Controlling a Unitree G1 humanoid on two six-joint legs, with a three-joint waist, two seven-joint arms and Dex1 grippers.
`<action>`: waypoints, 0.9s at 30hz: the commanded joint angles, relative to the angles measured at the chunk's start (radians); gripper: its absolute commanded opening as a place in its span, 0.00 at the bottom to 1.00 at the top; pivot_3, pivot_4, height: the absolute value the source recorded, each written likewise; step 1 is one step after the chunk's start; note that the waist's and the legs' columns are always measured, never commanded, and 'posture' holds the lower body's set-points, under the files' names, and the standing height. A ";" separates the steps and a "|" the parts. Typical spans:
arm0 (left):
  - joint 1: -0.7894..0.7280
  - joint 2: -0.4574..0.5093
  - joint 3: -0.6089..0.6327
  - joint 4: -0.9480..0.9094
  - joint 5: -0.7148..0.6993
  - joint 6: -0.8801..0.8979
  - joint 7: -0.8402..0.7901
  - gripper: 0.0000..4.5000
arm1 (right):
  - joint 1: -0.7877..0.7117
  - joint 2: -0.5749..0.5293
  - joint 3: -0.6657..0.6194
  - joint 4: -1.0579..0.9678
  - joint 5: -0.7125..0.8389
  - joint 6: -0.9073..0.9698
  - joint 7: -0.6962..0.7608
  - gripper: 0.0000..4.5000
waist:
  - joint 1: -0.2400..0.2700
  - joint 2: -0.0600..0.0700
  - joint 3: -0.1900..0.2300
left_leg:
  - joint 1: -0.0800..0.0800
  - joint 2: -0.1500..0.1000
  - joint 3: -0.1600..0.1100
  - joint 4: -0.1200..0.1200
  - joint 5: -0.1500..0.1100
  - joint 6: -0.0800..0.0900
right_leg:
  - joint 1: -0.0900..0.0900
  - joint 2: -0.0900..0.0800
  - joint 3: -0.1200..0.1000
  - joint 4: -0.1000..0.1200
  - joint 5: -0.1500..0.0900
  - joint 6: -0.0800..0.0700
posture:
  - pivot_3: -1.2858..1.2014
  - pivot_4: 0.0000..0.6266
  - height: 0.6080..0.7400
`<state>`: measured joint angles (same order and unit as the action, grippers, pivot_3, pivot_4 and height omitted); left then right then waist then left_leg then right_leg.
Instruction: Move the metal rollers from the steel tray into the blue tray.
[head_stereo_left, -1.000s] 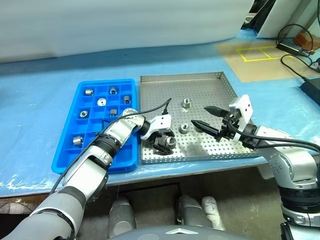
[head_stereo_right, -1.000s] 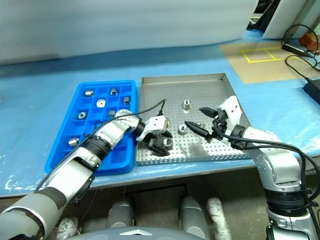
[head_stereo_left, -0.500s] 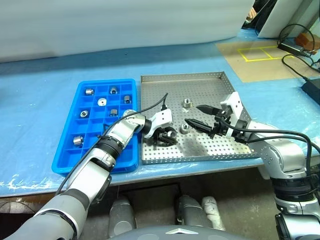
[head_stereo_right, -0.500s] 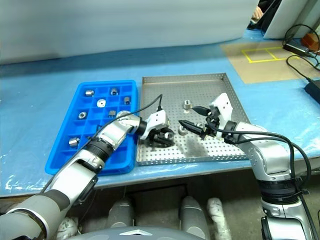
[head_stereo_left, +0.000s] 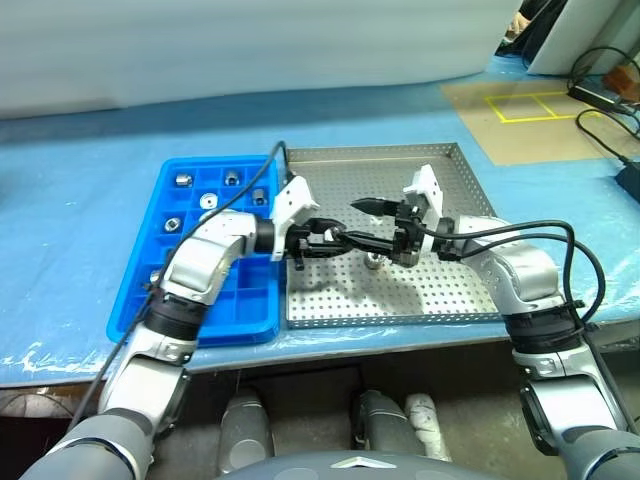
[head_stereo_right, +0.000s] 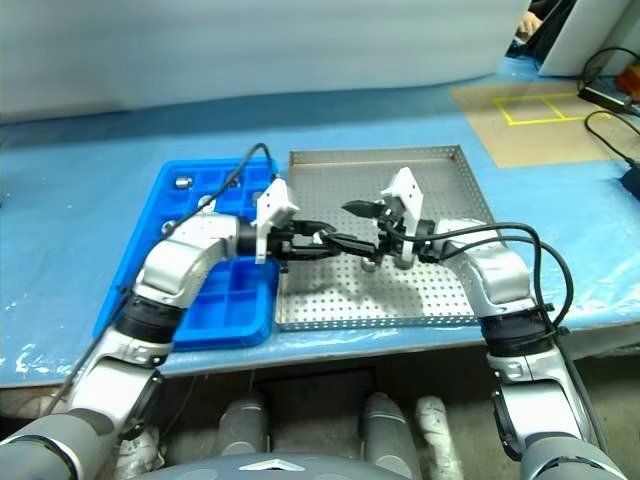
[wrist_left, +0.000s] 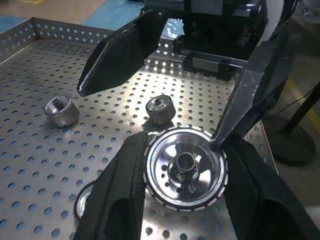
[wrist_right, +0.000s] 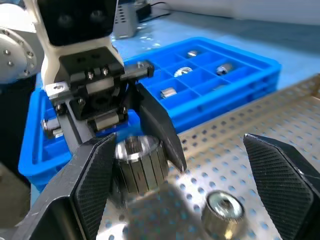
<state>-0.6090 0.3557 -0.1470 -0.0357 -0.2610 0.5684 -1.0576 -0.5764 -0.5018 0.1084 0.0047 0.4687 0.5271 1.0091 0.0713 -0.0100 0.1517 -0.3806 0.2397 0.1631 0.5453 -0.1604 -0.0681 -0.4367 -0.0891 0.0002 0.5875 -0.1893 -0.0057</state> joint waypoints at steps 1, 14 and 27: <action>0.084 0.080 0.133 -0.180 -0.056 0.055 0.073 0.39 | -0.072 0.050 0.012 0.047 -0.003 -0.048 0.029 0.96 | -0.001 0.000 0.000 | -0.001 0.000 0.000 0.000 0.000 0.000 | 0.000 0.000 -0.001 0.000 0.000 0.000 | 0.57 0.24 1.00; 0.346 0.235 0.412 -0.319 -0.073 0.074 0.317 0.39 | -0.252 0.305 0.117 0.284 -0.084 -0.175 0.119 0.96 | 0.051 -0.001 0.001 | -0.004 0.000 -0.004 0.000 0.000 -0.001 | -0.001 0.000 -0.009 0.000 -0.001 -0.001 | 0.64 0.24 1.00; 0.303 0.223 0.319 -0.117 0.030 -0.058 0.454 0.39 | -0.288 0.325 0.092 0.273 -0.088 -0.177 0.133 0.96 | 0.089 -0.001 0.001 | -0.006 0.001 -0.012 0.000 0.004 -0.007 | 0.000 0.000 -0.011 0.002 -0.001 -0.001 | 0.64 0.24 1.00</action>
<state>-0.2602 0.5795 0.1978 -0.1703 -0.2489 0.5508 -0.6138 -0.8472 -0.1733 0.2247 0.3045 0.3740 0.3653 1.1403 0.1608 -0.0113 0.1528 -0.3869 0.2404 0.1501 0.5459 -0.1562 -0.0755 -0.4360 -0.0894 -0.0107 0.5896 -0.1902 -0.0070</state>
